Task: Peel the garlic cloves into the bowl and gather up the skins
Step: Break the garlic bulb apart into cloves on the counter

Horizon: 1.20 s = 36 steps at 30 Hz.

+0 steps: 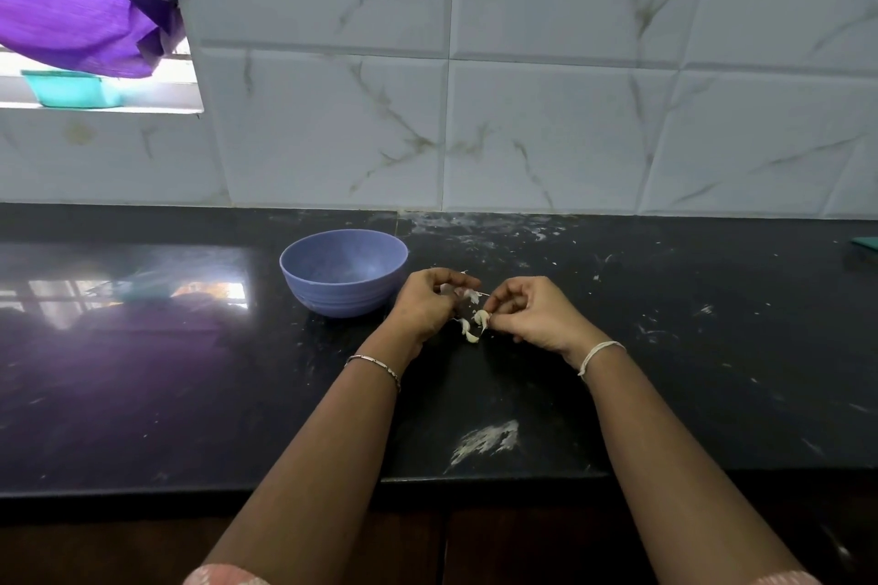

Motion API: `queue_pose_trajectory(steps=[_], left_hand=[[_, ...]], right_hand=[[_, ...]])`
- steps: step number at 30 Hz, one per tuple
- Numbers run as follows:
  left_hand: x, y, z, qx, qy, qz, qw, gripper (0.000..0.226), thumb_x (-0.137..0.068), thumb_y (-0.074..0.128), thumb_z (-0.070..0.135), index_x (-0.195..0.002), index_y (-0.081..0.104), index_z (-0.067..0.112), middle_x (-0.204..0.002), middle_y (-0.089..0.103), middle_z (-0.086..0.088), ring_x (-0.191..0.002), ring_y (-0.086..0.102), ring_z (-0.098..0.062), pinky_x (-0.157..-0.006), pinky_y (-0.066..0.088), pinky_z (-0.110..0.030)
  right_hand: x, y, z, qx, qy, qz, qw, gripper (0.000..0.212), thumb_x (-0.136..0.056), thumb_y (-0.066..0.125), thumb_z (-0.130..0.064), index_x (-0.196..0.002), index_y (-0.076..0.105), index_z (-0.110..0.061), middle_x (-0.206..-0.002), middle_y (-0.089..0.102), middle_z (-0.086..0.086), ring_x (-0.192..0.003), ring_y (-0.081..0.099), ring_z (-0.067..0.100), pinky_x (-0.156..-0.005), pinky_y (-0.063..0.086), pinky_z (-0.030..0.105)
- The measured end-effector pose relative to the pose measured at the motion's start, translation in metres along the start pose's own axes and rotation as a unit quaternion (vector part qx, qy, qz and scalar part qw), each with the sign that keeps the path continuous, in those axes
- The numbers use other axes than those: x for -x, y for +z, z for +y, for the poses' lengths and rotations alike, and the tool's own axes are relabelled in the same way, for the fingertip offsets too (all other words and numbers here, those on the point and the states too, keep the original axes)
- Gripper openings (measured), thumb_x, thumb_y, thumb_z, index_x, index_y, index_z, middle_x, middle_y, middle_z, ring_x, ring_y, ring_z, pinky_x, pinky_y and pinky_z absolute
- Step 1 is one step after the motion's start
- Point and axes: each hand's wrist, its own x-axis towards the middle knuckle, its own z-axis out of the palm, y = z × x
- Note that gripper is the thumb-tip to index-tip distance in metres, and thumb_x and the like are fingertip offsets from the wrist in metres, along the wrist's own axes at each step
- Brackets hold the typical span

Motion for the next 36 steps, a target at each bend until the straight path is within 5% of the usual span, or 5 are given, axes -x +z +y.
queue_pose_trajectory(steps=[9, 15, 20, 31, 36], left_hand=[[-0.001, 0.003, 0.003, 0.067, 0.022, -0.035, 0.997, 0.036, -0.1, 0.047, 0.0, -0.123, 0.061, 0.024, -0.098, 0.061, -0.008, -0.073, 0.053, -0.011, -0.068, 0.049, -0.022], [-0.001, 0.004, 0.004, 0.107, -0.009, -0.05, 0.993, 0.033, -0.097, 0.056, 0.004, -0.125, 0.044, 0.016, -0.105, 0.066, -0.017, -0.08, 0.061, -0.018, -0.07, 0.05, -0.029], [-0.002, 0.003, 0.007, 0.142, -0.008, -0.049, 0.989, 0.006, -0.098, 0.054, 0.005, -0.097, 0.056, 0.01, -0.086, 0.067, -0.009, -0.076, 0.061, -0.013, -0.063, 0.05, -0.02], [-0.001, 0.002, 0.008, 0.167, -0.013, -0.043, 0.985, 0.005, -0.093, 0.061, 0.005, -0.096, 0.064, 0.007, -0.085, 0.07, -0.006, -0.069, 0.067, -0.009, -0.062, 0.054, -0.017], [-0.001, 0.001, 0.009, 0.183, -0.025, -0.052, 0.981, 0.011, -0.095, 0.059, 0.007, -0.104, 0.064, 0.006, -0.086, 0.071, -0.004, -0.068, 0.068, -0.007, -0.062, 0.053, -0.016]], right_hand=[[-0.009, 0.002, 0.002, 0.0, -0.047, 0.17, 0.984, 0.017, -0.077, 0.081, -0.027, -0.08, 0.07, -0.014, -0.071, 0.069, -0.001, -0.062, 0.061, 0.007, -0.06, 0.05, 0.02], [-0.011, 0.008, -0.001, -0.164, -0.059, 0.052, 0.983, 0.051, -0.082, 0.077, -0.012, -0.129, 0.059, -0.017, -0.114, 0.066, -0.001, -0.098, 0.067, 0.007, -0.082, 0.055, 0.018], [-0.016, 0.01, 0.002, -0.146, -0.091, 0.095, 0.981, 0.028, -0.082, 0.075, -0.004, -0.109, 0.072, -0.012, -0.109, 0.073, 0.004, -0.1, 0.069, 0.01, -0.093, 0.054, 0.027], [-0.02, 0.011, 0.003, -0.053, -0.11, 0.208, 0.97, 0.019, -0.085, 0.073, -0.008, -0.08, 0.072, -0.026, -0.082, 0.073, -0.007, -0.081, 0.071, 0.008, -0.078, 0.057, 0.024], [-0.021, 0.009, 0.005, -0.016, -0.098, 0.238, 0.966, 0.009, -0.087, 0.07, -0.008, -0.088, 0.074, -0.016, -0.082, 0.073, -0.004, -0.081, 0.07, 0.009, -0.076, 0.057, 0.023]])
